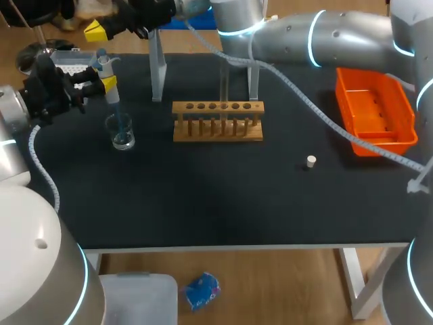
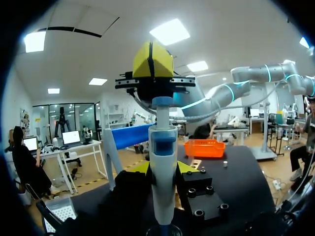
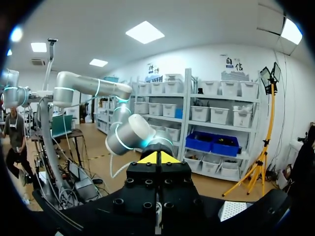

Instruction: Invert the test tube, pick up the pipette, mount the tip to pipette, aspirate from beaker and dispense into the tube, eject the tip, return the pipette, and cap with the stopper.

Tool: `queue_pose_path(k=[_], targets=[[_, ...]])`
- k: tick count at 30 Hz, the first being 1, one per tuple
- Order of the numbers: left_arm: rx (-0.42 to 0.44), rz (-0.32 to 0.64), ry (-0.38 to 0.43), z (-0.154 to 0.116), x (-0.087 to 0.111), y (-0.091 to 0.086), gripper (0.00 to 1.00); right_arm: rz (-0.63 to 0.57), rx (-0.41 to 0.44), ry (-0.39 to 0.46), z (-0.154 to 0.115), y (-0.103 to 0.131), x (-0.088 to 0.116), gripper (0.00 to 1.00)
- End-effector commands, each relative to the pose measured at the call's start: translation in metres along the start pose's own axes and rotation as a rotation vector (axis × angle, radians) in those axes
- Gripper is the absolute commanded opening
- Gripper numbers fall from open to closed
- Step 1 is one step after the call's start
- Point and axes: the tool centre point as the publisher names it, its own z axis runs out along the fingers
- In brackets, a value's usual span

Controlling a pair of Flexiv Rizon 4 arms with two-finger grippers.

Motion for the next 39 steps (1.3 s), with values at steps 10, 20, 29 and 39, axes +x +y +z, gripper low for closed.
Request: queue_pose_path(k=[10,20,29,39], targets=[[0.0,0.0,0.0,0.0,0.0,0.0,0.0,0.091,0.191,-0.123,-0.039,0.024,0.059,1.0],[0.0,0.0,0.0,0.0,0.0,0.0,0.0,0.111,0.279,-0.28,-0.098,0.021,0.113,1.0],[0.0,0.0,0.0,0.0,0.0,0.0,0.0,0.12,0.388,-0.387,-0.141,0.013,0.148,1.0],[0.0,0.0,0.0,0.0,0.0,0.0,0.0,0.12,0.388,-0.387,-0.141,0.013,0.148,1.0]])
